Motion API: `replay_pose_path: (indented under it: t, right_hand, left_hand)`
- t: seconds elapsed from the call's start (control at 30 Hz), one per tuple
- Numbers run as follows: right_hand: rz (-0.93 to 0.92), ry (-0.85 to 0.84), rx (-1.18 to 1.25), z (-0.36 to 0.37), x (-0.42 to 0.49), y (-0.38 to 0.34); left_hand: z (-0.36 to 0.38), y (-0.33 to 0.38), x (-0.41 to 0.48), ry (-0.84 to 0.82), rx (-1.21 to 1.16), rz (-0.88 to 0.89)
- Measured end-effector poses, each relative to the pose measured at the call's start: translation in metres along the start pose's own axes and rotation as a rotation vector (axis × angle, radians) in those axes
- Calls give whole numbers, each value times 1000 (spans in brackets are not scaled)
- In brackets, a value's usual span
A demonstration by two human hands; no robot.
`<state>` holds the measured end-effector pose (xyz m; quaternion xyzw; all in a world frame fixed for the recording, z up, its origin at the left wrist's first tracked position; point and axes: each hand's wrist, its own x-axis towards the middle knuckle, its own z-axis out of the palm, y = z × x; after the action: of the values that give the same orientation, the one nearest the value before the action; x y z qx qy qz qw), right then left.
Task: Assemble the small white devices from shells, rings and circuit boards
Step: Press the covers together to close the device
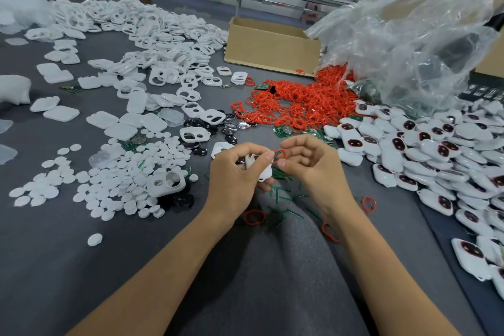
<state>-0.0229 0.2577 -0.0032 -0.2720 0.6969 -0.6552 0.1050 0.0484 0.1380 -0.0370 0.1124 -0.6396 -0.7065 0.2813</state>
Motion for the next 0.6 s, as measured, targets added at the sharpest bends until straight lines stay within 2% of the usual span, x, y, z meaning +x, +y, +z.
replay_pose_path:
  t: [0.13, 0.33, 0.6]
  right_hand:
    - [40, 40, 28, 0, 0, 0]
    - [138, 107, 241, -5, 1, 3]
    - [169, -7, 331, -1, -3, 1]
  left_hand:
    - [1, 0, -1, -13, 15, 5]
    - [3, 3, -4, -29, 70, 51]
    - [2, 7, -4, -18, 183, 242]
